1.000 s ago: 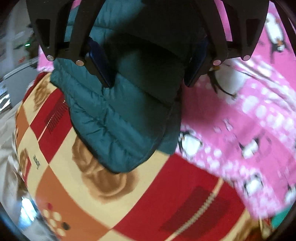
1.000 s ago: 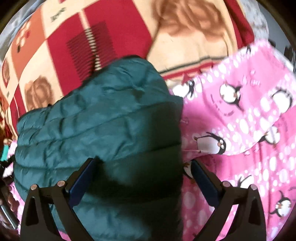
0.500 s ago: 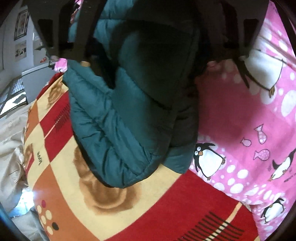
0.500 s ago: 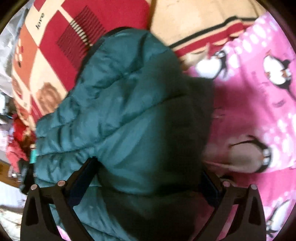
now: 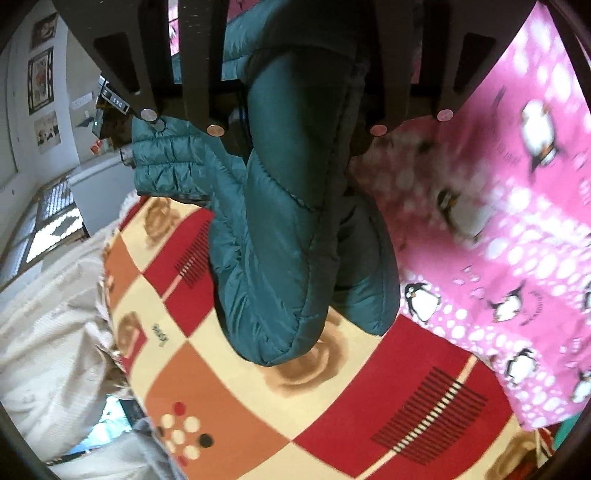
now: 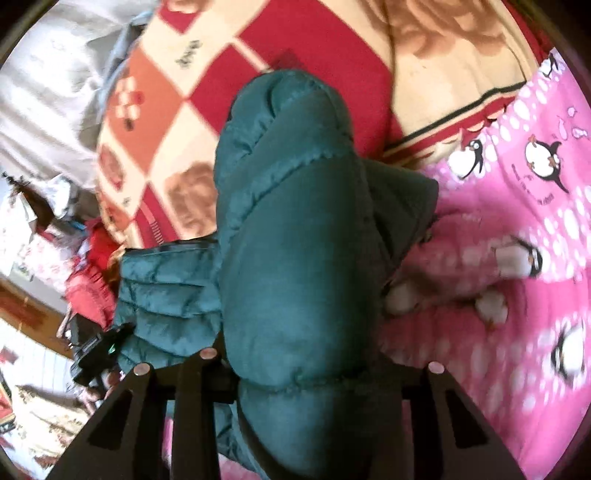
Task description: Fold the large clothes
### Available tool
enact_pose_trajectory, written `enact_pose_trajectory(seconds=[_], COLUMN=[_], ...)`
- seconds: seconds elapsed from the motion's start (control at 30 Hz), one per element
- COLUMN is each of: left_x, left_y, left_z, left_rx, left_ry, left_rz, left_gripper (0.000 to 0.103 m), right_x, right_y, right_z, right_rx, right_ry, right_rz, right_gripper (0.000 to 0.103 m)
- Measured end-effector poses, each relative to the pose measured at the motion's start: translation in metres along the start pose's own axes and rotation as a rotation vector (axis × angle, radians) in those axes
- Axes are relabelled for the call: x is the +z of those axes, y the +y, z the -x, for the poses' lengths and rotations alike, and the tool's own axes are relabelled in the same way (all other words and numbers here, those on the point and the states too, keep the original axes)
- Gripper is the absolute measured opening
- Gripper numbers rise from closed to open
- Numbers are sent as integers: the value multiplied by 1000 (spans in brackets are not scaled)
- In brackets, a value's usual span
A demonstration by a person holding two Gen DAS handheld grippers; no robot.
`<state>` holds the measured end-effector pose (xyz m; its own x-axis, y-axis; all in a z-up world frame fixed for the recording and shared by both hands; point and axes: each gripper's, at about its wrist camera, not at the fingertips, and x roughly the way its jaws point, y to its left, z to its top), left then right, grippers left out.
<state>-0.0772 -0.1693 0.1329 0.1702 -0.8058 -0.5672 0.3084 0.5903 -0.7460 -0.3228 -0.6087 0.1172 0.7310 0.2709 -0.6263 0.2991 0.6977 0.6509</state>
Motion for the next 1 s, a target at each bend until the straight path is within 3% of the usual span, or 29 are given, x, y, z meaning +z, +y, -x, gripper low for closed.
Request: enact_pose_trajectory(seconds=[0.13,0.23,0.3,0.33,0.37,0.4,0.43,0.57,0.73,0.83,1.0], left_x=[-20,-41,-51,-56,-61,-63,-65,-68,-76,-87,-109], left_y=[10,31,45,53,63,69,70,53,19,-3,-29], left_z=[32,42,38,33,28,24,25,35,65,80,83], left_rx=[22,91,148,189,231,258,275,366,455,514,562], left_ry=[25,62,75,86,94,80,58,-10,-111,-178,-213], left_rz=[17,61,89,104,107,111,110,64,-39,-123,-223], left_gripper=[11,13,25,31,45,59,63,63,62,62,62], right_x=[-35,-65,-78,-86,-90,-93,-96,-101,-111,-117,-126], right_y=[13,10,5,0,-4,-9,-15,-12,26,46,84], right_z=[29,31,25,18,12,7,-1,13,55,78,73], right_rx=[22,2,-65,-148,-222,-260,-276,-315,-423,-427,-432], right_ry=[39,70,89,94,98,103,105,52,-43,-94,-109], right_rz=[0,-25,-26,-14,10,15,-2,-36,60,95,145], right_gripper=[38,42,47,57,62,75,82,85,86,86,89])
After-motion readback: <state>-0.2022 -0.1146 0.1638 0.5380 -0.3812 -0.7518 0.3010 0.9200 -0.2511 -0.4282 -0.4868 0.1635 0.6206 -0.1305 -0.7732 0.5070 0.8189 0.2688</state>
